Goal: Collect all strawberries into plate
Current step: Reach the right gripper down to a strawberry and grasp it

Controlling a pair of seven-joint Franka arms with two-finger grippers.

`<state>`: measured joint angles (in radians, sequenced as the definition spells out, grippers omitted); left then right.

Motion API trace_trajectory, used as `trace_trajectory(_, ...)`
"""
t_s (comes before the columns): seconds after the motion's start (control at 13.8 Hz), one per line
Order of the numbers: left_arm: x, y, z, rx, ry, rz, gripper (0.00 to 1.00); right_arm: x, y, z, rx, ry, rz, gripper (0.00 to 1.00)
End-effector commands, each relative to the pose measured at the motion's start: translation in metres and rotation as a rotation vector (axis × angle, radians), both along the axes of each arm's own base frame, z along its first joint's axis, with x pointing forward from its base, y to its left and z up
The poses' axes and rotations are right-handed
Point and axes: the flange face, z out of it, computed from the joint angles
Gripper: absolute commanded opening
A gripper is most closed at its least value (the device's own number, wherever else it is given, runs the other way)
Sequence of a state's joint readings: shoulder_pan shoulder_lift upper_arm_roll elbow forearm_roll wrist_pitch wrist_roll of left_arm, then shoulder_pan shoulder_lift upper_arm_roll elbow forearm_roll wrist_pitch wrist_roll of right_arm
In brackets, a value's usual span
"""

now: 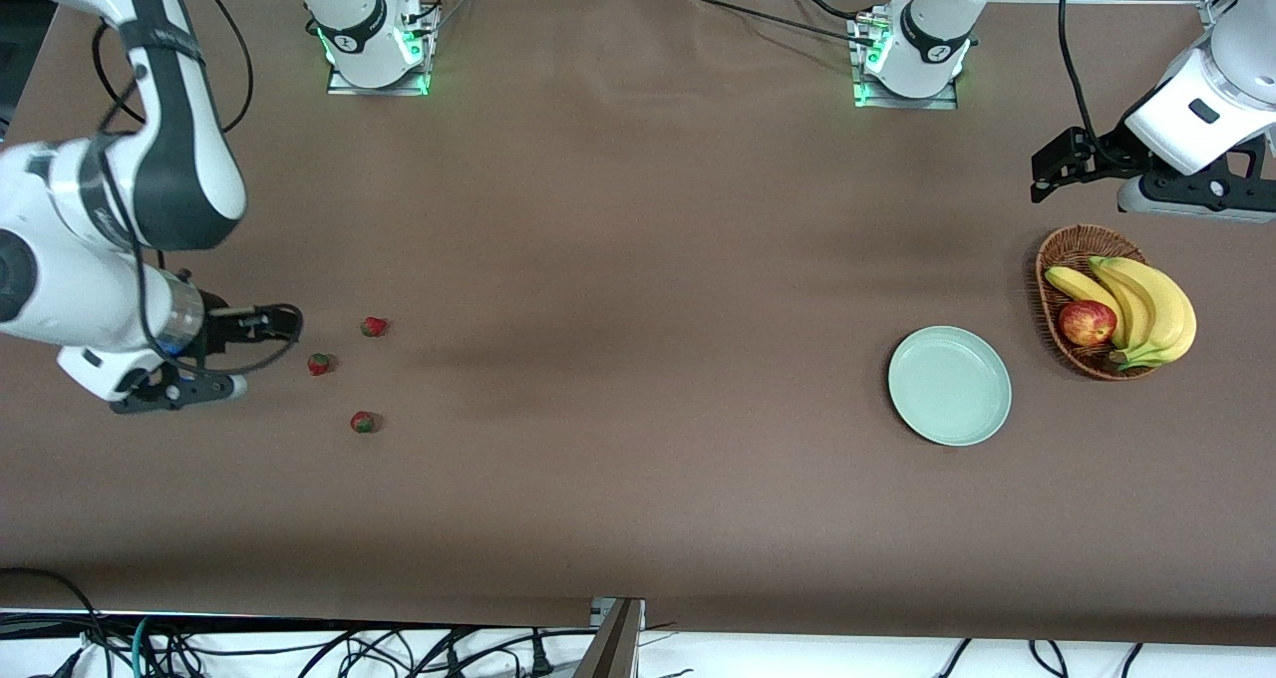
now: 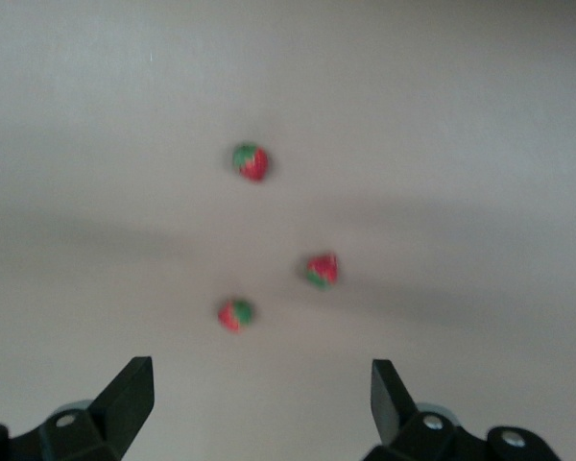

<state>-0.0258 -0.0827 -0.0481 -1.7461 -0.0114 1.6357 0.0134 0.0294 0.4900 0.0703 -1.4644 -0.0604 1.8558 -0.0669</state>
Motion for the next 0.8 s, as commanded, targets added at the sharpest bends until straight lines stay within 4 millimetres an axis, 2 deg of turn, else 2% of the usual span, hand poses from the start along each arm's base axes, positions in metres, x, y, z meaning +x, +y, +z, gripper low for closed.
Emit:
trace_trajectory(0.0, 0.003, -0.001, 0.006, -0.018, 0.004, 0.006, 1.00, 0.020, 0.010, -0.056, 0.022, -0.048, 0.007, 1.00)
trace_trajectory(0.15, 0.003, -0.001, 0.006, -0.018, 0.004, 0.006, 1.00, 0.030, 0.014, -0.091, 0.035, -0.083, 0.006, 1.00)
trace_trajectory(0.36, 0.003, -0.001, 0.006, -0.018, 0.004, 0.006, 1.00, 0.038, 0.025, -0.131, 0.047, -0.133, 0.020, 1.00)
trace_trajectory(0.51, 0.003, -0.001, 0.006, -0.018, 0.004, 0.006, 1.00, 0.040, 0.026, -0.151, 0.054, -0.158, 0.020, 1.00)
trace_trajectory(0.73, 0.003, -0.001, 0.006, -0.018, 0.004, 0.006, 1.00, 0.038, 0.027, -0.171, 0.059, -0.184, 0.020, 1.00)
